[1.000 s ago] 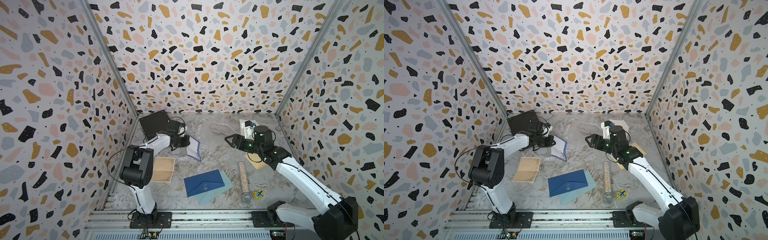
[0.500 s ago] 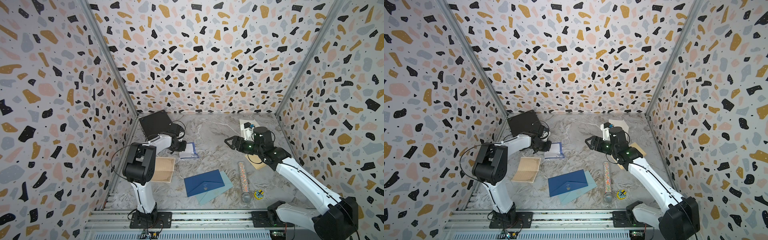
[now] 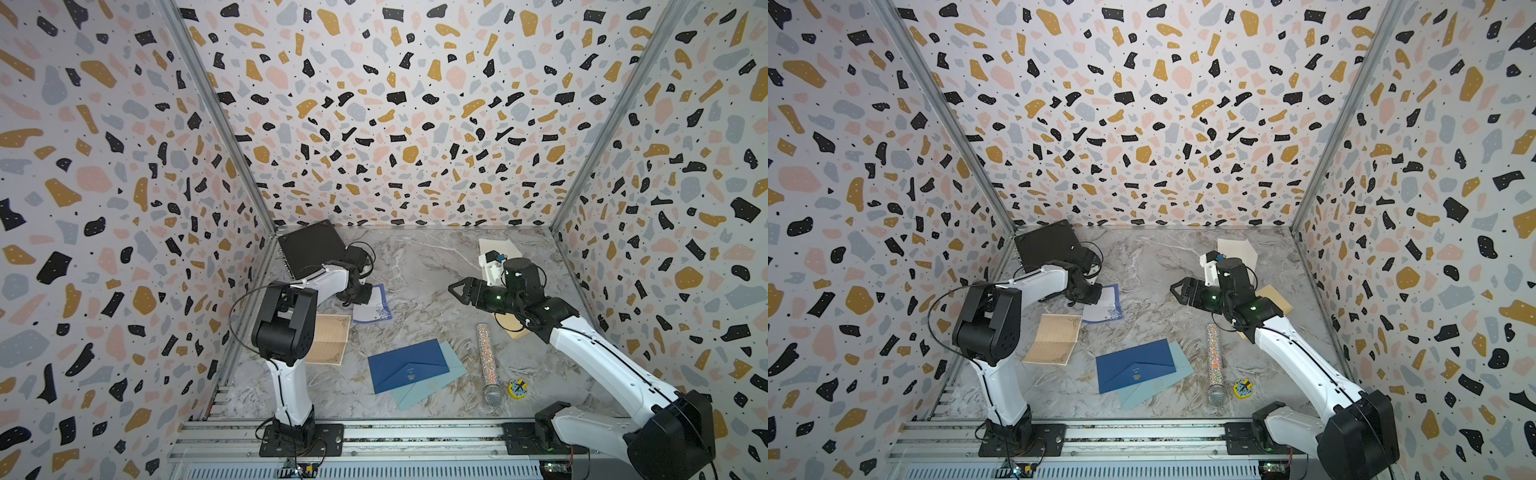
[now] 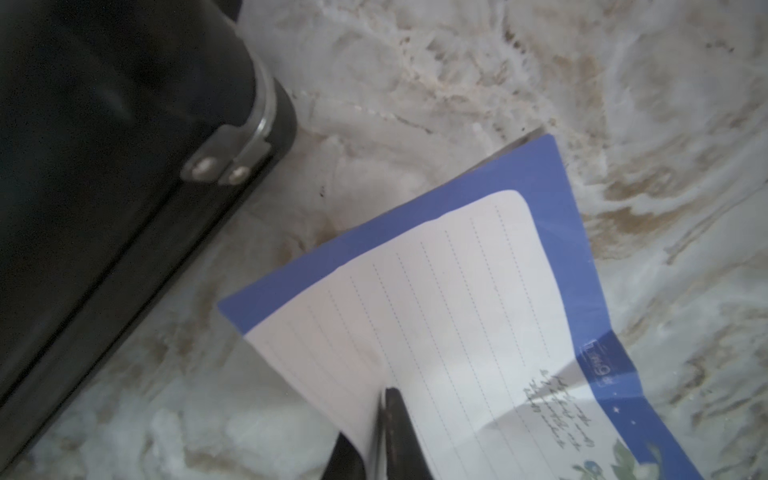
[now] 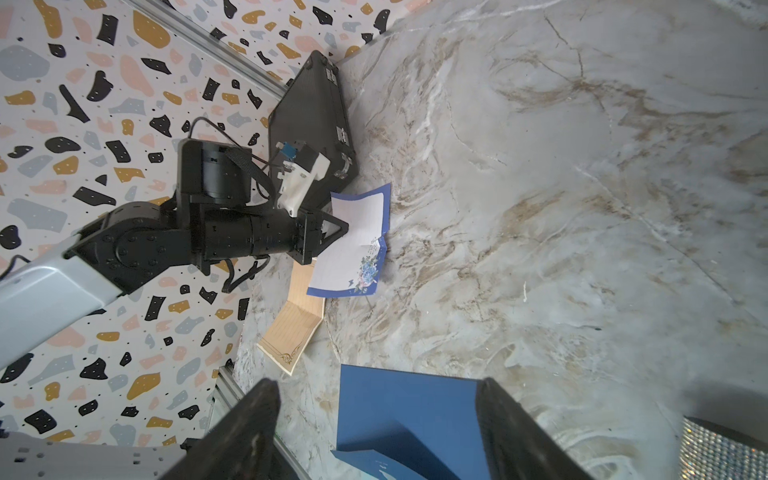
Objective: Take the letter paper out of the envelope
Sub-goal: Place the letter paper at the center of the board.
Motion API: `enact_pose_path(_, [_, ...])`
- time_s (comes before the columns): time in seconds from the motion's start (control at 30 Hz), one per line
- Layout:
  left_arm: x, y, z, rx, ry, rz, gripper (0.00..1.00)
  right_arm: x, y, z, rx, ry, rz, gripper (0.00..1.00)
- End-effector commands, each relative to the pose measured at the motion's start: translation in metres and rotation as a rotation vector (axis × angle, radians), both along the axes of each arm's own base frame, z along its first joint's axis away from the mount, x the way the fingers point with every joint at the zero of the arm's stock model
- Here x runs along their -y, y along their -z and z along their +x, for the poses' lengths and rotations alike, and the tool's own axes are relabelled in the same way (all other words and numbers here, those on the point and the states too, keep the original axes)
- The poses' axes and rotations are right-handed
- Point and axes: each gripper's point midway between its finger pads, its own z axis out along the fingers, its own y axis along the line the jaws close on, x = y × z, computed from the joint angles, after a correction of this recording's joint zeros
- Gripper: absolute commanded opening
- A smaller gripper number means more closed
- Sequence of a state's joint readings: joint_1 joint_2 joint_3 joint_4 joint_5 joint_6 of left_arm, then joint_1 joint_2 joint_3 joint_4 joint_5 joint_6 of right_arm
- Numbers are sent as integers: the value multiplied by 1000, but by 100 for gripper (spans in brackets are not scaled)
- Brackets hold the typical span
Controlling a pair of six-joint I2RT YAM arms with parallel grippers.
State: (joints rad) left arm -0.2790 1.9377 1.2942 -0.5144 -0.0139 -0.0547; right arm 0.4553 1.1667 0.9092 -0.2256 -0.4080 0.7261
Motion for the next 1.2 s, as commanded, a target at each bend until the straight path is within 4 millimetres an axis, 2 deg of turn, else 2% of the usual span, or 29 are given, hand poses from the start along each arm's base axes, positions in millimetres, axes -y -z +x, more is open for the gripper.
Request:
enact_pose_path(0.0, [-4,-6,1,5,16,35,19,3,5,-5,-17,-4,-8,78])
enact_pose_path(0.17, [-6,-10,-2,12,13,40,34,4,10,-8,-27,-7,-15,78])
enact_pose_path(0.33, [-6,-22,-2,33,-1,31,42,6,16,-9,-44,-3,-35,79])
enact_pose_path(0.6, [2,-35,-13,20,-51,-56,45,14,30,-12,-84,32,-70,78])
enact_pose_path(0.73, [18,-37,-26,-15,-64,-170,42,13,31,-13,-90,26,-68,78])
enact_pose_path(0.97, [47,-16,-52,-221,-173,-363,41,12,30,-14,-90,18,-66,78])
enact_pose_path(1.17, [48,14,-58,-324,-227,-352,46,11,31,-16,-99,12,-58,78])
